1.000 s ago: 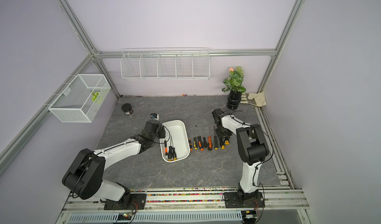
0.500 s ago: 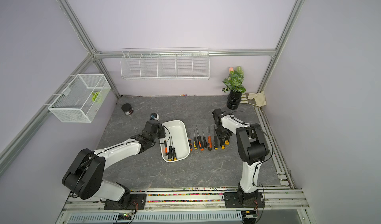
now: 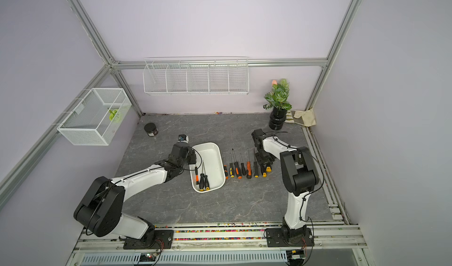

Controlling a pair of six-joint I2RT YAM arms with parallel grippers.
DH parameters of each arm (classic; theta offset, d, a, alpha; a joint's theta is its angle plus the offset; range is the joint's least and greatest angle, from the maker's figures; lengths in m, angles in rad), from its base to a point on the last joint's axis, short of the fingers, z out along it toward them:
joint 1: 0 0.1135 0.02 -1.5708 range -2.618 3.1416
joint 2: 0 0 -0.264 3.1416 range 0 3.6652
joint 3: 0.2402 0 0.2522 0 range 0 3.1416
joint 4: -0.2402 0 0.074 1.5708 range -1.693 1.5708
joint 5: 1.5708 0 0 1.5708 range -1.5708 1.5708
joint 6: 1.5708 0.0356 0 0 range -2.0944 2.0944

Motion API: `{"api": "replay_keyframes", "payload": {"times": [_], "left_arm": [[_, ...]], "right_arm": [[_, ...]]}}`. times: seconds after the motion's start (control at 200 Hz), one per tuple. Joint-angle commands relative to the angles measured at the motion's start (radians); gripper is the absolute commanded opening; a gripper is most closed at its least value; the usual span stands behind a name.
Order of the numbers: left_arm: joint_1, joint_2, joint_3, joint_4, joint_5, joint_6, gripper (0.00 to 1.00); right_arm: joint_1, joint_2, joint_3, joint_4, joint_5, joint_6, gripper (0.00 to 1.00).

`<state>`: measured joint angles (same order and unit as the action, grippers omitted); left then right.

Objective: Take out the screwdriver from the storage box
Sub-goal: Place the screwdriver at the center of the board.

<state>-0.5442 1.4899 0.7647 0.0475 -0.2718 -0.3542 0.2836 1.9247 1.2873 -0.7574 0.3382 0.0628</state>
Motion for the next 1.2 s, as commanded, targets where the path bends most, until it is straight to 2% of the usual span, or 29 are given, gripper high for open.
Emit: {"api": "replay_keyframes", "payload": {"times": [0.0,0.72,0.955,1.195], "left_arm": [[0.001,0.000,-0.001,0.009,-0.003,0.015,0.00],[0.002,0.008,0.009,0.004,0.006,0.017,0.00],[0.001,0.012,0.010,0.007,0.011,0.017,0.00],[0.000,0.007,0.007,0.005,0.001,0.015,0.00]], "right_arm": [[0.000,-0.030,-0.016,0.011,-0.038,0.008,0.28],[0.000,-0.050,-0.004,0.006,-0.041,0.008,0.38],[0.001,-0.074,-0.008,0.009,-0.036,0.011,0.38],[0.001,-0.109,-0.039,0.035,-0.107,0.033,0.38]]}}
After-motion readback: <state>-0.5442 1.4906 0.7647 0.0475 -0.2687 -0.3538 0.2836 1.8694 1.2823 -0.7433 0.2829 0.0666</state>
